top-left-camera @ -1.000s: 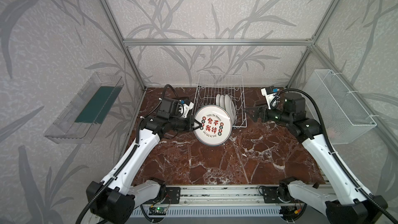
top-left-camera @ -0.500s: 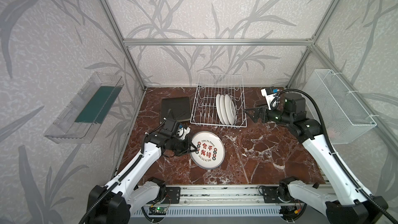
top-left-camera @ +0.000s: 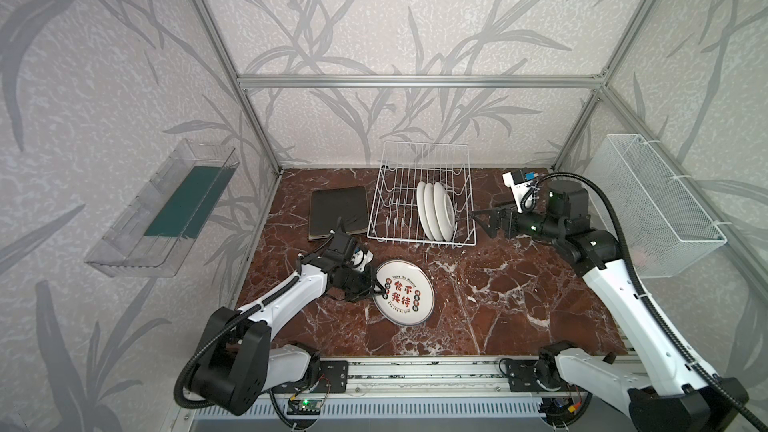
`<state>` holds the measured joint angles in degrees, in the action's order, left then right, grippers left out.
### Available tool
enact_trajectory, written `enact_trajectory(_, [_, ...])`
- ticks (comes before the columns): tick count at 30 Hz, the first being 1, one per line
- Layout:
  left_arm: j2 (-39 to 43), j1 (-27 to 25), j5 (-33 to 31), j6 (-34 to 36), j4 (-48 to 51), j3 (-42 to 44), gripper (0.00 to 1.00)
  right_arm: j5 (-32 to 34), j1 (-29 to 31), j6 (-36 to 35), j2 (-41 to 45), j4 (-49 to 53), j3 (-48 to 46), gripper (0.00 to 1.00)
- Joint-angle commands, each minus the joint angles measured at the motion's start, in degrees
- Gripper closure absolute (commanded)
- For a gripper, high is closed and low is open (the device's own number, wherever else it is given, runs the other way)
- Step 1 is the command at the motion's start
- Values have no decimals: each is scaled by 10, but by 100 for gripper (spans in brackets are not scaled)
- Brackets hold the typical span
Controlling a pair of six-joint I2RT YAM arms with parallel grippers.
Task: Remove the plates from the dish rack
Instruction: 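Lower the patterned plate flat onto the table with the left gripper and release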
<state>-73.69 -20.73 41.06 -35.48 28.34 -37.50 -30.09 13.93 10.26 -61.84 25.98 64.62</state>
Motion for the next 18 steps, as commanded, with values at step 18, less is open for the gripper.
enact_trajectory(18, [-92, -8, -18, 29, -40, -5, 65, -36, 0, 33, -13, -38, 7, 1])
